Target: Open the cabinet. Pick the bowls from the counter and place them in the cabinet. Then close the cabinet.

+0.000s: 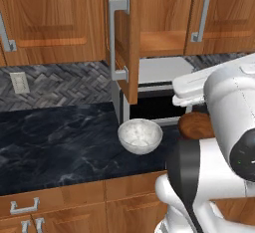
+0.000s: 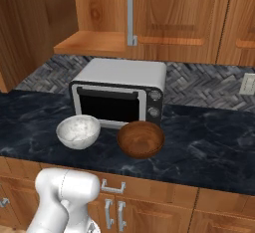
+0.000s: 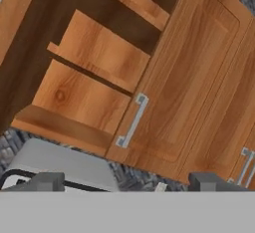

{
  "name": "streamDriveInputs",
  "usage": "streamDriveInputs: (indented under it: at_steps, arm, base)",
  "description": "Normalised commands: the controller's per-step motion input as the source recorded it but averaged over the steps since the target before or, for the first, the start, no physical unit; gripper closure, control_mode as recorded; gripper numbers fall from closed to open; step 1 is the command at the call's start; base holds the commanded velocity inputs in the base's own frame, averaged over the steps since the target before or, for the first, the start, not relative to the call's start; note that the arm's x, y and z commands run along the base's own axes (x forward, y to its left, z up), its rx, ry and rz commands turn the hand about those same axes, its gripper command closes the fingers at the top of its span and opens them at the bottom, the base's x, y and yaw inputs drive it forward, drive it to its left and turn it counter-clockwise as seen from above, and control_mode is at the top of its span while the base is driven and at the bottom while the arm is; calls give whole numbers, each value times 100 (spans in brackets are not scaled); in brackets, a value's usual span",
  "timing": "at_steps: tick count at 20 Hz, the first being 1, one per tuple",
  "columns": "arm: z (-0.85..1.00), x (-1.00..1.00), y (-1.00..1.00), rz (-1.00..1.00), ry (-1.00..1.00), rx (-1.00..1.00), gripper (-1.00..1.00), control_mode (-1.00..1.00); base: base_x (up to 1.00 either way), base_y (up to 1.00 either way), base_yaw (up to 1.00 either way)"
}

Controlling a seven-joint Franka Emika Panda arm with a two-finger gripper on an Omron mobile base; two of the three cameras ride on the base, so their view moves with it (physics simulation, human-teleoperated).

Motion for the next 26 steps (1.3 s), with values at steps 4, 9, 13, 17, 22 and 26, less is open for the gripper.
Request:
streamDriveInputs:
  at_steps: [4, 9, 13, 17, 22, 26]
  arm:
    - [0, -21, -100, 0, -9, 11, -100, -100]
    - [0, -7, -100, 0, -5, 14, -100, -100]
    - [0, 0, -76, 0, -2, 18, -100, -100]
    - [0, 15, -35, 2, 0, 17, -100, -100]
    - [0, 44, -2, 10, 2, 15, -100, -100]
    - [-2, 28, 3, 21, 5, 12, -100, -100]
  base:
    - [0, 0, 0]
    - [0, 0, 0]
    - [0, 0, 0]
    - [0, 0, 0]
    - [0, 0, 0]
    - [0, 0, 0]
